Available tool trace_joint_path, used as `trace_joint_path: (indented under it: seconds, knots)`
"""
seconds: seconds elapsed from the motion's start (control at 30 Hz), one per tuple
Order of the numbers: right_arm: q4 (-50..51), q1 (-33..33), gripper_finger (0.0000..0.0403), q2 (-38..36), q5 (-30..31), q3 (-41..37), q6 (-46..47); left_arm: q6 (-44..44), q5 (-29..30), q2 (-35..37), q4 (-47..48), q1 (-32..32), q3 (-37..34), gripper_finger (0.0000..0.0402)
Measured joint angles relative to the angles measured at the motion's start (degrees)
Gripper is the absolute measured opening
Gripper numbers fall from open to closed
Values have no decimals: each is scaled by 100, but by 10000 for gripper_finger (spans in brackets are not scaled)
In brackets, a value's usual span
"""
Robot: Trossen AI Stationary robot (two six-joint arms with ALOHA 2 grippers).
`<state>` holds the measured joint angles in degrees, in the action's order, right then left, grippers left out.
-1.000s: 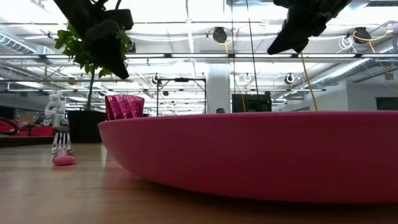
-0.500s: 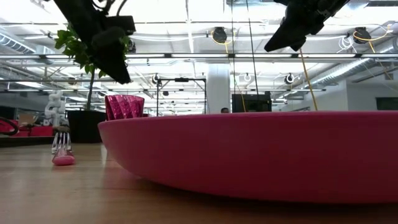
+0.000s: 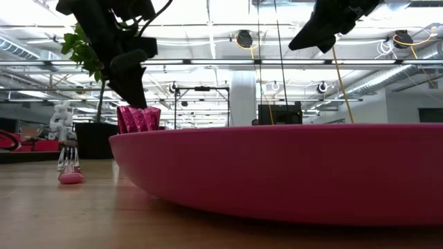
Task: Pick and place plate/cup/fork/spoon on tray
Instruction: Put the red glass on the blue tray
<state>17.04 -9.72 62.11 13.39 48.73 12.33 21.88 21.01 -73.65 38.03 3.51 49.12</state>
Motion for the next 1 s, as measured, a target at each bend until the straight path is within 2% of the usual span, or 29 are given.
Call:
trace_joint_path:
  seconds: [0.33, 0.47, 0.57, 0.87, 0.93, 1.0]
  knots:
    - [-270, 0, 0, 0, 2, 0, -2, -184, -243, -30, -77, 137, 0, 244]
    - [-270, 0, 0, 0, 2, 0, -2, -197, -608, -175, -148, 136, 4, 193]
    - [-267, 0, 0, 0, 2, 0, 1, -288, -623, -280, -66, 136, -4, 145]
    - [-650, 0, 0, 2, 2, 0, -49, -1056, -1007, -307, -166, 173, -3, 27]
    - [-886, 0, 0, 0, 4, 0, -118, -1233, -1010, -302, -198, 168, 30, 13]
    - [-1198, 0, 0, 2, 4, 0, -143, -1316, -1008, -307, -169, 144, 59, 15]
